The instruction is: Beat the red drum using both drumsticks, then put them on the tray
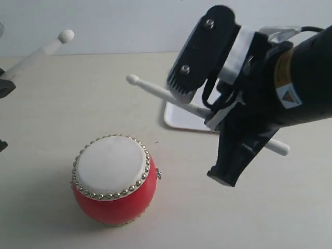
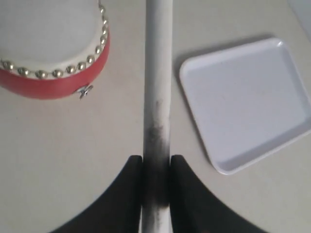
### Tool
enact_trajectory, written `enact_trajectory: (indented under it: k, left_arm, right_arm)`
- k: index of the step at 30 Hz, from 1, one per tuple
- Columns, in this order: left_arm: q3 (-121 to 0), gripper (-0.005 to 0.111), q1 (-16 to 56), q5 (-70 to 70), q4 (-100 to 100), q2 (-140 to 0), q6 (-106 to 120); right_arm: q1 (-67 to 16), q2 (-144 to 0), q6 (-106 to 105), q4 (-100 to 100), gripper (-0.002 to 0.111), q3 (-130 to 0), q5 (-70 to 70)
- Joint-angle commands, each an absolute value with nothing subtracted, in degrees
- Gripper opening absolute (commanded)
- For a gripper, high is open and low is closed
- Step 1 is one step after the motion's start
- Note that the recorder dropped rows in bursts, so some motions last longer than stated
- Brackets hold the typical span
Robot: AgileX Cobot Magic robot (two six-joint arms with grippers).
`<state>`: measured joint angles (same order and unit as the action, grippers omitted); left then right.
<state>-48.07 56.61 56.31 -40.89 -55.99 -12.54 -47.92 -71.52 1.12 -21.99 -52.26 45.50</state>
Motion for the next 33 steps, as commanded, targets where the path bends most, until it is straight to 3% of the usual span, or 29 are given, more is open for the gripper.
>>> enact_trajectory:
  k: [1,14,33]
  left_arm:
    - [-48.65,0.0,56.62,58.18,-35.44,-57.38,-5.95]
    - [-46.38,0.0,56.62,62.37,-30.95,-65.44,-3.11]
    - [-43.32,0.0,56.62,54.42,-24.31,-66.73,-9.69]
  right_arm:
    - [-49.32,-75.52,0.51,-25.47,0.0,-53.47,49.79]
    - [-49.32,-77.21,-6.44,-27.93,0.0,-53.69,51.48]
    - [-49.32,-77.46,-8.15,-16.66,0.0,-53.69,50.01]
